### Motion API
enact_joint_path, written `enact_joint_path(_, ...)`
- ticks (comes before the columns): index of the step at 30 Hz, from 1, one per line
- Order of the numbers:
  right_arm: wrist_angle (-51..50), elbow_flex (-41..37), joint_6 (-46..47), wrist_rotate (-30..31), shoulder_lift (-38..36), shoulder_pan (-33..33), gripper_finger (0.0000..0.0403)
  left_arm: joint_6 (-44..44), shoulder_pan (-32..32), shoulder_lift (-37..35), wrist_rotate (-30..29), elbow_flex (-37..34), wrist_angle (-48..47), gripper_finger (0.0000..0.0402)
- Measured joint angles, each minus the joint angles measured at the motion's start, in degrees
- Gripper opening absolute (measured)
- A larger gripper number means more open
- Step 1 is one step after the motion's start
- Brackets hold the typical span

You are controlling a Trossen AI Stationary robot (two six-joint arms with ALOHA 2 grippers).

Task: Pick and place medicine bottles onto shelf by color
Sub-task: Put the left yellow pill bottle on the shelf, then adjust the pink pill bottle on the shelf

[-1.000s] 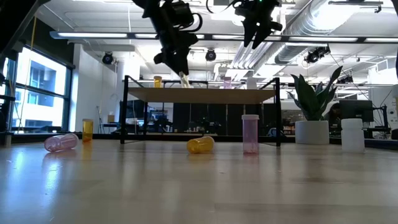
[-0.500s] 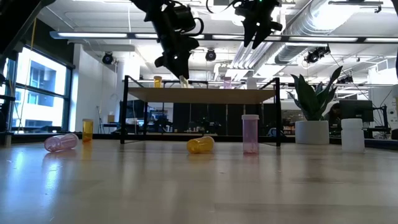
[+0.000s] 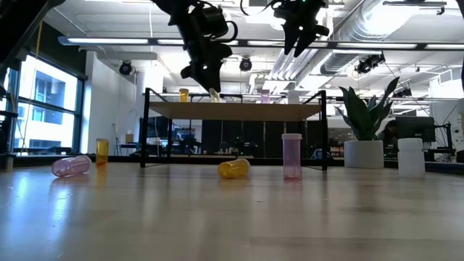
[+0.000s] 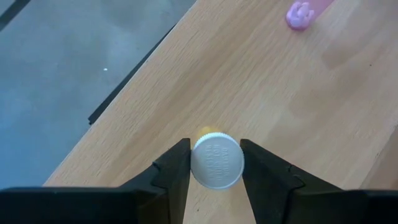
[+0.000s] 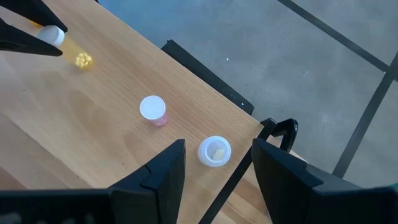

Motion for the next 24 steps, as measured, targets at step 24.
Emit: enact_joint_path(24, 0.0, 0.0, 2.0, 0.0, 0.0, 0.0, 0.0177, 1.5, 0.0, -1.4, -0.8, -0.2, 2.0, 0.0157)
